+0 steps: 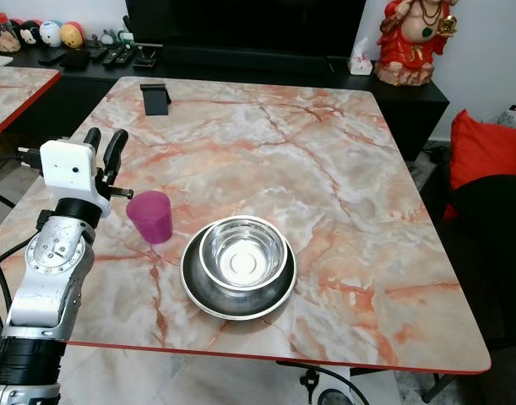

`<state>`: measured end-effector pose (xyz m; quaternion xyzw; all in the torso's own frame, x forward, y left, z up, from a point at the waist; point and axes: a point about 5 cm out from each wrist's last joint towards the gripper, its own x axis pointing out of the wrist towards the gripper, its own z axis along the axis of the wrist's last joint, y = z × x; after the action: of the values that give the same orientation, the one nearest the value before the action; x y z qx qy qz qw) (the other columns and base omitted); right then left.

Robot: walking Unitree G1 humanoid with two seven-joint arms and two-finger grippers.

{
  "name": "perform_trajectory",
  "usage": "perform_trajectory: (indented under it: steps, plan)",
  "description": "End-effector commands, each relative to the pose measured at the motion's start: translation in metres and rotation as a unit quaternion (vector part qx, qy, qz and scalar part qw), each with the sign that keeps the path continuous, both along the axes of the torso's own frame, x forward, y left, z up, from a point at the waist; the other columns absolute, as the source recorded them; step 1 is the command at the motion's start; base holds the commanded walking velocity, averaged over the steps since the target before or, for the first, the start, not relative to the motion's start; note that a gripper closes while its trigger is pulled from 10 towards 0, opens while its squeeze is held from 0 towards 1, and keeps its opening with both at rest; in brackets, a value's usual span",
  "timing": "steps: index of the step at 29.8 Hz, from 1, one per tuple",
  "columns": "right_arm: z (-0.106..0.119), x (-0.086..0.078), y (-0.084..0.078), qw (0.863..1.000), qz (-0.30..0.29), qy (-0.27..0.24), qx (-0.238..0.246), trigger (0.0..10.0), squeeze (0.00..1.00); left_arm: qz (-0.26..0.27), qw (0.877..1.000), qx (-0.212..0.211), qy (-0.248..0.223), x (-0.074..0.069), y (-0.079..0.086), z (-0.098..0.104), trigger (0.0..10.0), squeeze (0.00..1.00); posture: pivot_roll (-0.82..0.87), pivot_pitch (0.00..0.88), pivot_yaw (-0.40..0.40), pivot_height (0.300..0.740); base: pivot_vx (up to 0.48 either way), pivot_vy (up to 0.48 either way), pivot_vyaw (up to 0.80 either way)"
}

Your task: Setting the table

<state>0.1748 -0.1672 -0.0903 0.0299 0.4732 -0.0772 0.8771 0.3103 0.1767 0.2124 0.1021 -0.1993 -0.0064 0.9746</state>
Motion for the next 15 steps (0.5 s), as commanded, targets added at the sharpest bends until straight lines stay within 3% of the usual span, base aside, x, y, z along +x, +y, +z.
perform_trajectory:
  steps: [1, 15]
  plan:
    - [0.0000, -0.0002, -0.0016, 1.000, 0.002, 0.001, -0.001, 10.0, 0.00, -0.001, 1.000, -0.010, -0.010, 0.0006, -0.0003, 0.0027, 10.0, 0.00, 0.05, 0.000, -0.040, 0.740, 0.000, 0.251, 0.00]
    - [0.0014, 0.0025, -0.0037, 1.000, 0.011, -0.003, 0.000, 10.0, 0.00, 0.013, 1.000, -0.019, -0.017, -0.0021, 0.0035, 0.0059, 10.0, 0.00, 0.07, 0.000, -0.058, 0.740, 0.000, 0.282, 0.00]
